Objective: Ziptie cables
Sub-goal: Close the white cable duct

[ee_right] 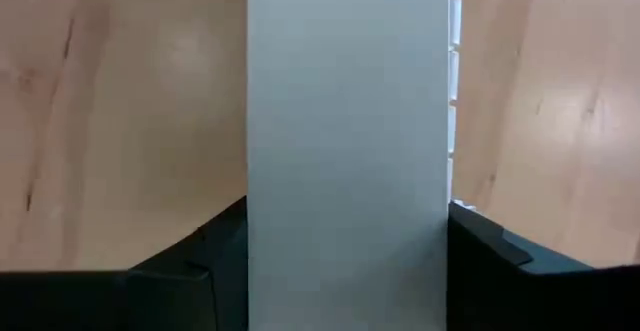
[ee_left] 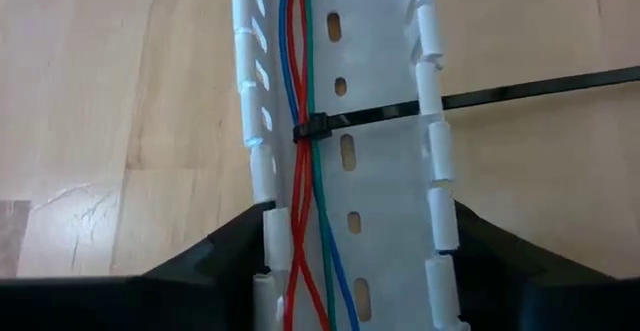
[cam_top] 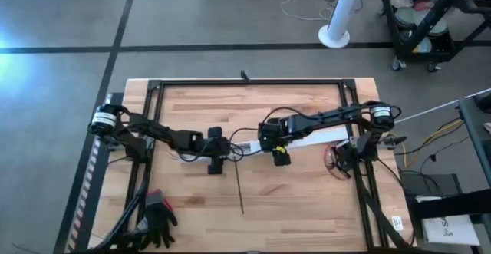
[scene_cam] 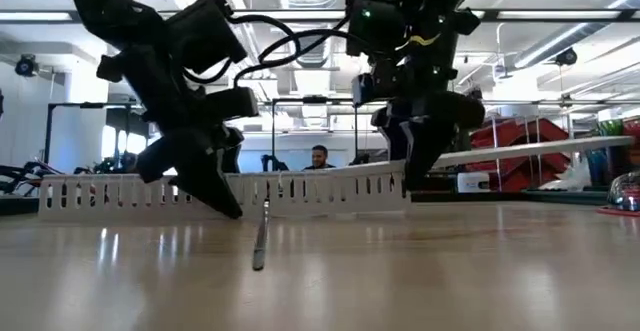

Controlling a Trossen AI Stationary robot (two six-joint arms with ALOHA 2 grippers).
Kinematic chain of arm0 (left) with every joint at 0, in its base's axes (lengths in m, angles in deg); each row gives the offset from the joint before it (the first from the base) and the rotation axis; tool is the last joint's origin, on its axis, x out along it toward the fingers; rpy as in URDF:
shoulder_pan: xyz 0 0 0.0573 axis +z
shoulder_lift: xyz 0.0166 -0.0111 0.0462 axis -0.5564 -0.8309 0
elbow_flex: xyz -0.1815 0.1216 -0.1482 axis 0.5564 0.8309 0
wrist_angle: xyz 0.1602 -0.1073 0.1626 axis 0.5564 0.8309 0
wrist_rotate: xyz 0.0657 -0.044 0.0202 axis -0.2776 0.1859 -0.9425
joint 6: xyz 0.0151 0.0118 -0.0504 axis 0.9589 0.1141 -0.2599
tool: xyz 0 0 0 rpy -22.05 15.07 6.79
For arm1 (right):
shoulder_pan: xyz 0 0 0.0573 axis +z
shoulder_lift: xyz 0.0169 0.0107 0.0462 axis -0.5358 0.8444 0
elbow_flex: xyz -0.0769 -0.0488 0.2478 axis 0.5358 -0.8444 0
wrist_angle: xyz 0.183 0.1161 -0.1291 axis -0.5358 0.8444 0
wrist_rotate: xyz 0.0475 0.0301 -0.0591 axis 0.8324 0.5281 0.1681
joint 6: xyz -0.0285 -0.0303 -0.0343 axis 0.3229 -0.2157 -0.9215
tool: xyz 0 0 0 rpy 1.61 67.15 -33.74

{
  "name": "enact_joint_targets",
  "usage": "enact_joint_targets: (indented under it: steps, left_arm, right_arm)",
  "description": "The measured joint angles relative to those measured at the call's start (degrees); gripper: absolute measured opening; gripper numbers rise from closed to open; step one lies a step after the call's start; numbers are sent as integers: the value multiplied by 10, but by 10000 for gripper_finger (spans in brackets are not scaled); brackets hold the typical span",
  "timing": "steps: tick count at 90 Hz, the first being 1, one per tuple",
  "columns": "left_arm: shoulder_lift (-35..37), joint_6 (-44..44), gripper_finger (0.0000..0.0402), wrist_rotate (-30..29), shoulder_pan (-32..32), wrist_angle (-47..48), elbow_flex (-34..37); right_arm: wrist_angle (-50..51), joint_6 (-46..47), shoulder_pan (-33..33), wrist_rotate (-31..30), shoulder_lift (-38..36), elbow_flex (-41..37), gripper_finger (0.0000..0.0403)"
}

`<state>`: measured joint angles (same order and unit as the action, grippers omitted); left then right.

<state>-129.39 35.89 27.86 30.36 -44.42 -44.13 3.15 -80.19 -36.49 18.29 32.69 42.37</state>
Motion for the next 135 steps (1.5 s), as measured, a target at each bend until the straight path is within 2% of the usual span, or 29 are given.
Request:
enact_joint_targets:
  steps: [22, 35, 57, 75, 108, 135]
  left_arm:
    - [1, -7, 210, -1, 0, -32, 18]
    - [1, -10, 211, -4, 0, -31, 19]
    - [1, -6, 210, -3, 0, -35, 19]
    - [1, -14, 210, -3, 1, -31, 19]
    - [8, -14, 209, -3, 1, -31, 35]
    - [16, 1, 211, -2, 0, -27, 37]
  right_arm:
    - [-26, 8, 7, 3, -6, -10, 213]
    - [-37, 11, 17, -35, -15, -17, 212]
    - [-91, 66, 16, -41, -40, -80, 212]
    - [-103, 128, 15, -39, -50, -97, 212]
    - [-70, 81, 10, -43, -91, -107, 212]
    - [-81, 69, 8, -40, -144, -107, 212]
